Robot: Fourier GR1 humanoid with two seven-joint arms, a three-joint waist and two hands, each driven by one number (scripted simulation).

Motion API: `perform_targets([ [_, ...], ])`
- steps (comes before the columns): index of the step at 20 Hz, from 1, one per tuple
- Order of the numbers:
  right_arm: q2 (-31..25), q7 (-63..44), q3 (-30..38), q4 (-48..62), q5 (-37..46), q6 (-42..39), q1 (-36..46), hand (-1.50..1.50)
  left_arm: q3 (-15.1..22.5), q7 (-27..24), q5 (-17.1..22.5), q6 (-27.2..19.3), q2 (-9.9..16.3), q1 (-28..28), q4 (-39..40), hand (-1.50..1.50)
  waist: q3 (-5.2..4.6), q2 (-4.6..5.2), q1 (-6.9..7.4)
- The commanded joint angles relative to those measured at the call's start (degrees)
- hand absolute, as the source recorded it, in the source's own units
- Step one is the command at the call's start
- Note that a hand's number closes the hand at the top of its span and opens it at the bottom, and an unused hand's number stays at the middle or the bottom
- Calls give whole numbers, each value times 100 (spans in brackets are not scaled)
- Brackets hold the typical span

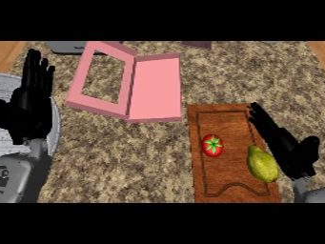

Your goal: Pick the pear from the cutting board and place it in the cardboard box

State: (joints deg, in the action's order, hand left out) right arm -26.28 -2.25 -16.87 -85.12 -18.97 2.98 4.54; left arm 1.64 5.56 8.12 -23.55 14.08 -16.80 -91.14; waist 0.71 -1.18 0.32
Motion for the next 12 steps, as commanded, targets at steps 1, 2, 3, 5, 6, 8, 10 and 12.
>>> perform_targets([
  [1,200,893,352,60,-5,266,-806,-150,73,26,-82,303,259,334,-109,0,-65,100,-93],
  [2,257,1313,687,9,-281,359,-1153,-150,199,-23,-334,349,437,436,147,0,-49,93,-342],
  [3,315,1442,1036,-45,-513,534,-1337,-150,312,110,-503,411,637,652,75,0,-32,54,-506],
  [5,575,1873,1638,68,-951,713,-1586,-150,432,116,-694,604,921,1082,252,0,11,74,-876],
  [6,753,2042,1886,179,-1199,747,-1727,-150,559,245,-774,686,1021,1214,215,0,52,82,-1024],
  [8,655,1606,2225,986,-926,1555,-2282,-150,653,323,-721,717,980,1350,7,0,5,247,-1019],
  [10,1241,2401,2632,1091,-1349,1520,-2490,-150,846,331,-809,804,1001,1509,-32,0,8,159,-989],
  [12,1611,3491,2732,872,-1378,1149,-2728,-150,886,177,-808,987,1141,1768,-9,0,-36,93,-754],
])
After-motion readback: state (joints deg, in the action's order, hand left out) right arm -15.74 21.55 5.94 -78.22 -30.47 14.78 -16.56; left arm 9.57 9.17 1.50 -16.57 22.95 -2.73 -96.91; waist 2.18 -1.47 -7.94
